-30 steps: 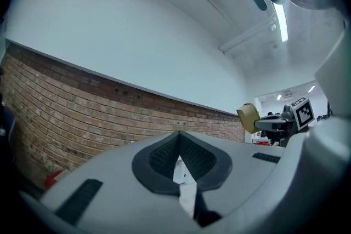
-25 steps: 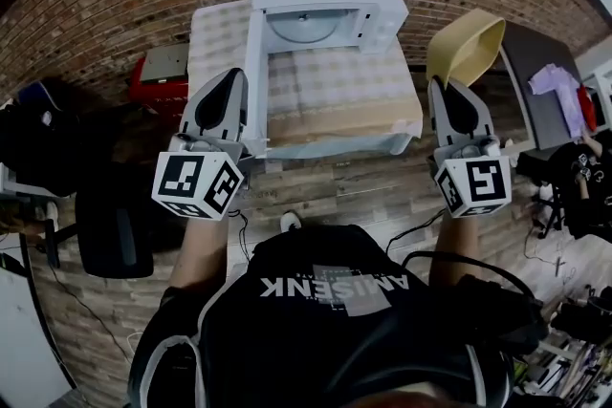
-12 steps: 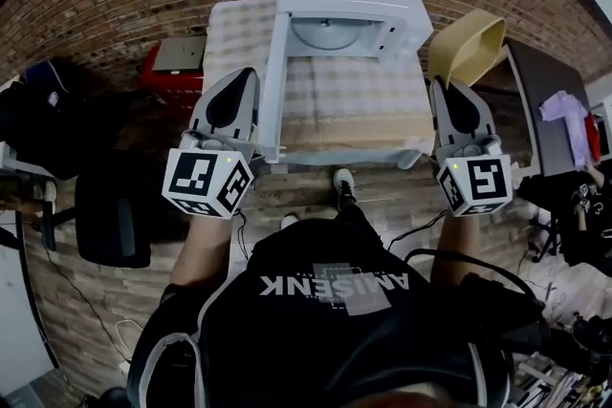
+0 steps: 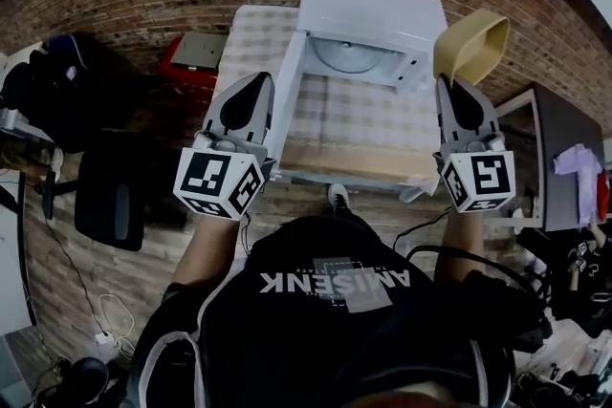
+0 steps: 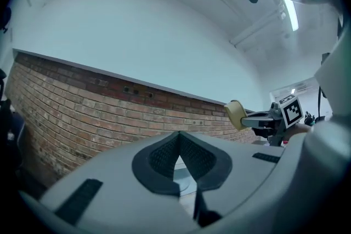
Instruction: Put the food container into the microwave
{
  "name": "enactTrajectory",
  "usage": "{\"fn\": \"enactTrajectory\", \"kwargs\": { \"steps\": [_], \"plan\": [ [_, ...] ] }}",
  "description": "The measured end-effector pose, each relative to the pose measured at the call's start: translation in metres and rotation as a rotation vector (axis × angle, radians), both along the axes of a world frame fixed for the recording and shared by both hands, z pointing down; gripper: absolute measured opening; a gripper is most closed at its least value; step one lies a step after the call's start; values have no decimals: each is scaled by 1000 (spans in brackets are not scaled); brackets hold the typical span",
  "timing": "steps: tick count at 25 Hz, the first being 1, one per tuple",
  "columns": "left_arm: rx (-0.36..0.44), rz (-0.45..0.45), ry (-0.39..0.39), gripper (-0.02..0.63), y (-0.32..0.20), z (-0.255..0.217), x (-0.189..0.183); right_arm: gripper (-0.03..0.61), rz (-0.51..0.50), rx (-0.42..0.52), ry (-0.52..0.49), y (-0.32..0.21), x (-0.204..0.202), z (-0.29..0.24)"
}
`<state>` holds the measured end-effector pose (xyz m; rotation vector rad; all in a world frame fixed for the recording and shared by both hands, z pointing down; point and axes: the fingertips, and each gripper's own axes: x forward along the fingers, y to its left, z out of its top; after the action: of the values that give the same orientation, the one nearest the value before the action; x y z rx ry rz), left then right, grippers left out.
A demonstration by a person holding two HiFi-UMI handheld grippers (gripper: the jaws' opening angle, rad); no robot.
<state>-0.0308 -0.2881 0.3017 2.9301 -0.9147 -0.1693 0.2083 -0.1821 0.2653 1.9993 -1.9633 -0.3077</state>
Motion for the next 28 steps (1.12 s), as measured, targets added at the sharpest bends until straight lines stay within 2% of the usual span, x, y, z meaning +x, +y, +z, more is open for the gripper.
{"fn": "enactTrajectory", "kwargs": {
  "steps": [7,14,21,28],
  "plan": [
    [-17,-44,12,12,-21,0,31,48,-75,-20,4,-48,37,5],
    [-57,-116,-4,12,-39,10,46,48,-225,-63,7,-92,43,21],
    [-108,-153,-60,12,-38,31,54,48,-372,-132,18,-113,24,50],
    [-124,-179,-75,11,-22,45,43,48,-550,-235,51,-105,-32,92]
  ]
}}
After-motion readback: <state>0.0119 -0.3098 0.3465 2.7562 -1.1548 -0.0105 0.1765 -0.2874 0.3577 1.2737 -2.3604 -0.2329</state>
